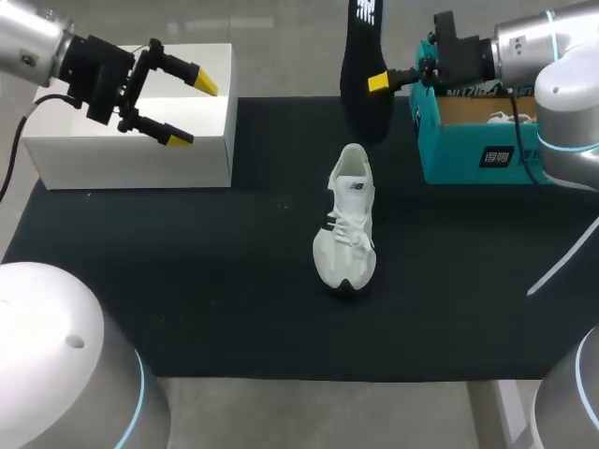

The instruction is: Take the shoe out of the shoebox, open the shoe tongue, remove and reinsert the insole, then place the shoe into the shoebox

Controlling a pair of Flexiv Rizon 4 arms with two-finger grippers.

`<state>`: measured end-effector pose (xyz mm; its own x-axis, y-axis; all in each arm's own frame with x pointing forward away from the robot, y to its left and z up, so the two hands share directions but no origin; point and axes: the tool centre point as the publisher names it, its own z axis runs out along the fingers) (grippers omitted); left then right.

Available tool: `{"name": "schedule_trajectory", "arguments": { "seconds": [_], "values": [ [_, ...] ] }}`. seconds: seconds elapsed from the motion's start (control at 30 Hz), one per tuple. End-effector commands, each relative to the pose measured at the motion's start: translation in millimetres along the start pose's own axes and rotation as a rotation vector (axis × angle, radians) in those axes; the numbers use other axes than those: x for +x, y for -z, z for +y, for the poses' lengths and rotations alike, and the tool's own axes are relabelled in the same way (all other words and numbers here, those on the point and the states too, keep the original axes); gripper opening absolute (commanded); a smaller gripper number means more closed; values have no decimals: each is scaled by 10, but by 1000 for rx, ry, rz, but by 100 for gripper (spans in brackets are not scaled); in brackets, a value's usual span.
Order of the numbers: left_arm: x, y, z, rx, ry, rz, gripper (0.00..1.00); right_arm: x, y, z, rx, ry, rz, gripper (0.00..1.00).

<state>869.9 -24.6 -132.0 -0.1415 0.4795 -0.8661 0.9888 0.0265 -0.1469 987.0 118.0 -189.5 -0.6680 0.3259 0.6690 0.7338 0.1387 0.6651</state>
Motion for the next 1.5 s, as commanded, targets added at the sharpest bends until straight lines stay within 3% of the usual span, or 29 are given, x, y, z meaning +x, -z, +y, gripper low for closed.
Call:
{"name": "schedule_trajectory", "arguments": {
  "seconds": [0.03, 0.2, 0.8, 0.93, 1.1, 1.33, 1.5],
  "values": [
    [0, 1, 6, 1, -1, 3, 100, -141, -140, -147, -3, -2, 15, 0],
    [0, 1, 6, 1, -1, 3, 100, -230, -196, -259, 27, -25, -6, 0],
    [0, 1, 6, 1, -1, 3, 100, -295, -266, -290, 28, -27, 2, 0],
    [0, 1, 6, 1, -1, 3, 100, -354, -397, -316, -25, -15, 37, 0],
    [0, 1, 6, 1, -1, 3, 100, -436, -529, -377, -38, -27, 61, 0],
    [0, 1, 6, 1, -1, 3, 100, -540, -513, -532, -108, -15, 2, 0],
    [0, 1, 6, 1, -1, 3, 100, -592, -511, -587, -116, 56, -37, 0]
  ]
}}
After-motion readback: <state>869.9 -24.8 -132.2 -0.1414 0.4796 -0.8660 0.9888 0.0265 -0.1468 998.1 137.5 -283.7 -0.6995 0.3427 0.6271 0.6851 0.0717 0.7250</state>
